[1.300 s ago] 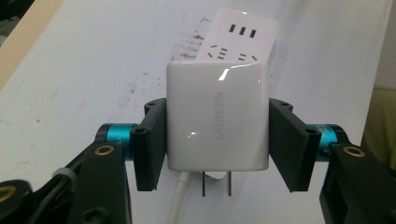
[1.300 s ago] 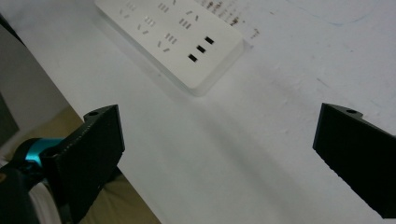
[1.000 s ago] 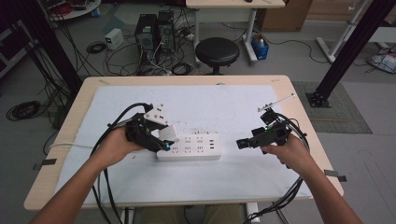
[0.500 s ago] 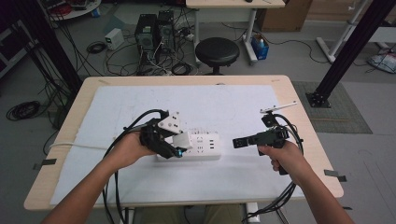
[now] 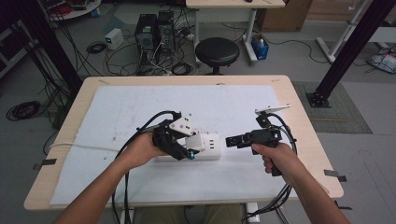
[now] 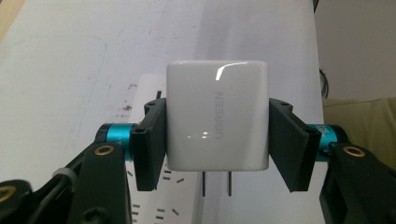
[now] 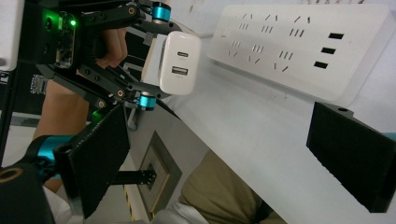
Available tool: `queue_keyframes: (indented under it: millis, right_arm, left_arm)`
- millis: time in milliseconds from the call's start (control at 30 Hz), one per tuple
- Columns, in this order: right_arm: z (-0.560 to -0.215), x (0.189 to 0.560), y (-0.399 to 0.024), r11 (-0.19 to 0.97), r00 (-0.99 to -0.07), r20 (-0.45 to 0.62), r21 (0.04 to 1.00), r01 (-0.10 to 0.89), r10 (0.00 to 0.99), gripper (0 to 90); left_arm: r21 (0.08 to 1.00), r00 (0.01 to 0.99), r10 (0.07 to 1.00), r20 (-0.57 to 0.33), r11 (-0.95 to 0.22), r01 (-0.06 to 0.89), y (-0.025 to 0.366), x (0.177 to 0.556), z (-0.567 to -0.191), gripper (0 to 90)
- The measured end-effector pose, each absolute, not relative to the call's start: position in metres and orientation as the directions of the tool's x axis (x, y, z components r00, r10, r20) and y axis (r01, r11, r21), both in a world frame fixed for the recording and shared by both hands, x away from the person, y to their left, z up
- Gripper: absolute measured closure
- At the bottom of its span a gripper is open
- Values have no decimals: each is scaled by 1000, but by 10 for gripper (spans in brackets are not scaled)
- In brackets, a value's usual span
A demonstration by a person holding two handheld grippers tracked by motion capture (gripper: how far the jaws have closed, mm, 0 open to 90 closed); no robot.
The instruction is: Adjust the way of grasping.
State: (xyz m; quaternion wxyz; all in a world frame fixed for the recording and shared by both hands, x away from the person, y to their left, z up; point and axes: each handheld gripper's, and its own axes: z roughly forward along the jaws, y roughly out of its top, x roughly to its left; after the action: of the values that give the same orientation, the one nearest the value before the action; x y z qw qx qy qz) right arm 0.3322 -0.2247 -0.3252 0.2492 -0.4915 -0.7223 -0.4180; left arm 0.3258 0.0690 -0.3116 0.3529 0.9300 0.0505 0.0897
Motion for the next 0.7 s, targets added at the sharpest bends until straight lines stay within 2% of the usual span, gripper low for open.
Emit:
queue_keyframes:
  millis: [167, 233, 533, 567, 700]
  right_arm:
    - [-327, 335, -213, 175, -383, 781, 342, 923, 492, 67]
    - [-327, 336, -208, 183, -385, 787, 339, 923, 481, 121]
    - [-326, 343, -192, 214, -376, 780, 310, 927, 501, 123]
    - [-327, 345, -188, 212, -365, 785, 297, 931, 501, 152]
    - [-329, 348, -183, 215, -355, 791, 284, 934, 499, 167]
  left_arm:
    - [673, 981, 143, 133, -740, 17, 60, 325, -311, 424]
    - [674, 982, 134, 132, -738, 11, 55, 325, -313, 424]
    - [682, 983, 126, 133, -731, 1, 50, 326, -311, 424]
    - [682, 983, 124, 135, -731, -1, 49, 326, -311, 424]
    - [683, 984, 112, 138, -730, -13, 46, 325, -310, 424]
